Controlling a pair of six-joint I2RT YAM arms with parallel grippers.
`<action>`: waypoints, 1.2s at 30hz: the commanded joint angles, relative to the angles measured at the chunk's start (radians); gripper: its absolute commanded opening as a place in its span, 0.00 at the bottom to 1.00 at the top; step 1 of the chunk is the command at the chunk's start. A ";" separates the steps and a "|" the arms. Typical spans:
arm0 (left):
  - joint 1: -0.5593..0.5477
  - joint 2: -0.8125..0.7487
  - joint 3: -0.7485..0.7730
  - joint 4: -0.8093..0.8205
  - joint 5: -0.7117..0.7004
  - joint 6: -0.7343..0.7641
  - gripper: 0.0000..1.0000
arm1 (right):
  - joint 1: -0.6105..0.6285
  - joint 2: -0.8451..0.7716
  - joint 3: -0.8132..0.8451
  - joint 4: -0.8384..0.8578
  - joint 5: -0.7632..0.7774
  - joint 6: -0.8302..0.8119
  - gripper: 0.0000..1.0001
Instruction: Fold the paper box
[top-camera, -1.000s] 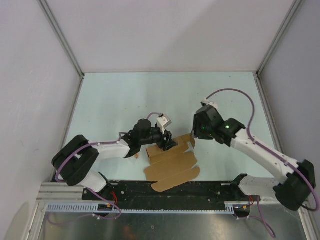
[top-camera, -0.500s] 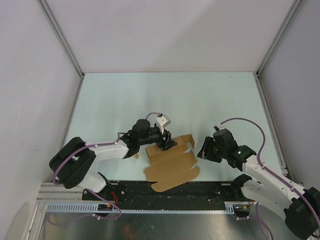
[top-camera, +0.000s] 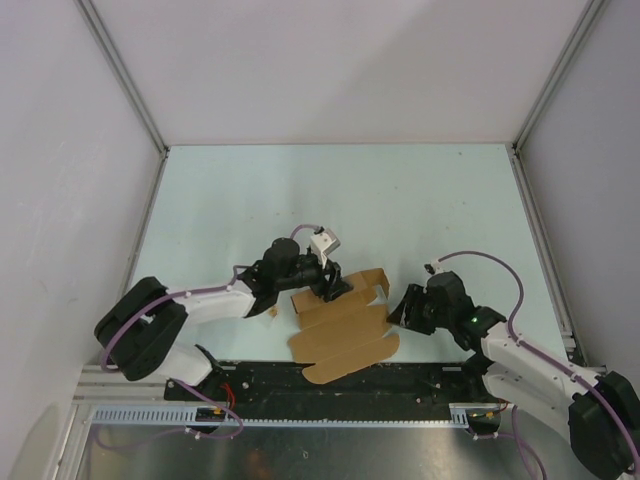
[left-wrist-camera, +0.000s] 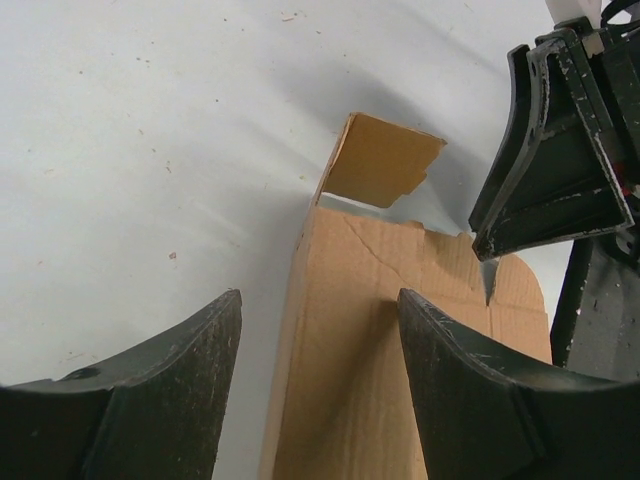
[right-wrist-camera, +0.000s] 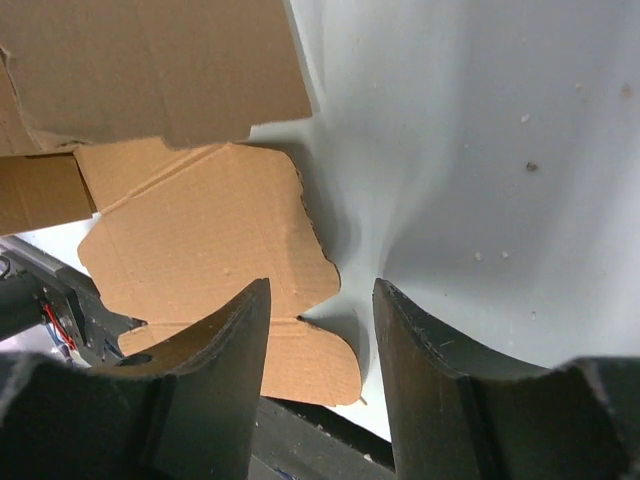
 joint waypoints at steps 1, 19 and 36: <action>-0.002 -0.096 0.022 -0.050 -0.045 0.012 0.69 | -0.012 -0.031 0.018 0.067 0.033 -0.005 0.50; -0.304 -0.463 -0.001 -0.331 -0.392 -0.053 0.60 | -0.180 -0.030 0.225 -0.002 -0.003 -0.299 0.56; -0.512 -0.056 0.019 -0.208 -0.575 -0.115 0.32 | -0.112 0.282 0.515 -0.087 -0.004 -0.427 0.48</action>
